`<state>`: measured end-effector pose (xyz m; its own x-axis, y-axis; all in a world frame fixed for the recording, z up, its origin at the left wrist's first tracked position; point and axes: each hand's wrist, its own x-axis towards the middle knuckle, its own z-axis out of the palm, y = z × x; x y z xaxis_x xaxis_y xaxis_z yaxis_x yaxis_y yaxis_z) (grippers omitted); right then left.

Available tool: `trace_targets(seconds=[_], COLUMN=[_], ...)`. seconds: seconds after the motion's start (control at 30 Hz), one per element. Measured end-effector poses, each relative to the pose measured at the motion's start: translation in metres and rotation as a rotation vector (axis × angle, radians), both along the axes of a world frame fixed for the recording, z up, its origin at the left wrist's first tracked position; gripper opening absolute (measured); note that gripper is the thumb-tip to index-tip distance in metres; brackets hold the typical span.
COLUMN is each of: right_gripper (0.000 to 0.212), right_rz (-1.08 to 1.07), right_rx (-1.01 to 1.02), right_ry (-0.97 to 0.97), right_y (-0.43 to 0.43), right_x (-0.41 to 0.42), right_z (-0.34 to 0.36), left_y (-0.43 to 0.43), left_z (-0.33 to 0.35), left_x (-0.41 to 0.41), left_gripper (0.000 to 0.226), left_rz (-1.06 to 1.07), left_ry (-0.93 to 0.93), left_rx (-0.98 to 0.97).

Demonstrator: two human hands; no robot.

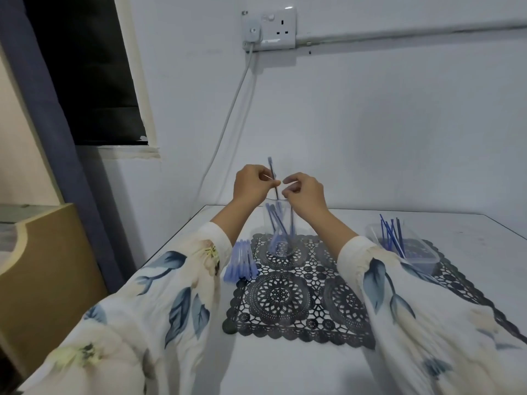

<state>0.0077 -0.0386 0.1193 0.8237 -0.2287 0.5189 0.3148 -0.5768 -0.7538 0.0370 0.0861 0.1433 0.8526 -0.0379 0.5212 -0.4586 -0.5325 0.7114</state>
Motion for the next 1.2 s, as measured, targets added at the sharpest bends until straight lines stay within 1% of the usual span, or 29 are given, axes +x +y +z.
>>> trace_targets(seconds=[0.07,0.13,0.27,0.33,0.43,0.47,0.53,0.6,0.67,0.73,0.8,0.87,0.93,1.0,1.07,1.2], right_gripper=[0.022,0.022,0.02,0.023,0.027,0.028,0.029,0.03,0.032,0.034,0.03,0.023,0.023,0.024,0.023,0.022], right_rz=[0.008,0.016,0.018,0.013,-0.036,-0.04,0.002,0.071,0.113,0.125,0.136,0.146,0.154,0.164,0.17,0.183], right_rx=[0.008,0.018,0.025,0.036,0.158,0.211,0.29,0.3,0.265,0.223,0.157,0.052,-0.068,-0.158,-0.222,-0.371], right_ry=[0.011,0.017,0.014,-0.022,-0.235,-0.299,-0.326,-0.277,-0.2,-0.084,0.069,0.216,0.31,0.372,0.407,0.392], right_y=[0.0,0.001,0.0,0.002,0.01,0.014,0.024,0.036,0.045,0.051,0.053,0.055,0.057,0.059,0.061,0.067], right_x=[0.0,0.0,0.0,-0.004,-0.02,-0.026,-0.039,-0.047,-0.05,-0.048,-0.043,-0.041,-0.037,-0.036,-0.035,-0.037], right_z=[-0.002,-0.003,-0.003,-0.003,0.0,0.001,0.0,-0.008,-0.021,-0.038,-0.053,-0.068,-0.081,-0.089,-0.094,-0.094], left_y=[0.0,-0.001,-0.001,-0.001,0.002,0.005,0.013,0.024,0.037,0.048,0.058,0.067,0.073,0.077,0.079,0.081], left_z=[-0.003,-0.005,-0.006,-0.005,0.0,0.003,0.003,-0.003,-0.015,-0.03,-0.049,-0.068,-0.084,-0.094,-0.1,-0.104], left_x=[0.001,0.002,0.003,0.001,-0.005,-0.007,-0.011,-0.012,-0.009,-0.006,-0.004,-0.003,-0.004,-0.006,-0.006,-0.003], left_gripper=[0.02,0.019,0.02,0.021,0.022,0.019,0.011,0.006,0.005,0.006,0.006,0.016,0.024,0.025,0.024,0.02], left_rz=[0.02,0.014,0.02,0.009,-0.02,-0.015,0.01,0.054,0.094,0.129,0.161,0.186,0.21,0.237,0.242,0.242], left_ry=[0.061,0.099,0.122,0.12,0.08,0.058,0.036,0.062,0.141,0.266,0.408,0.519,0.596,0.644,0.647,0.617], left_rx=[0.098,0.154,0.175,0.135,0.007,-0.03,-0.084,-0.088,-0.064,-0.022,0.068,0.169,0.207,0.22,0.244,0.28])
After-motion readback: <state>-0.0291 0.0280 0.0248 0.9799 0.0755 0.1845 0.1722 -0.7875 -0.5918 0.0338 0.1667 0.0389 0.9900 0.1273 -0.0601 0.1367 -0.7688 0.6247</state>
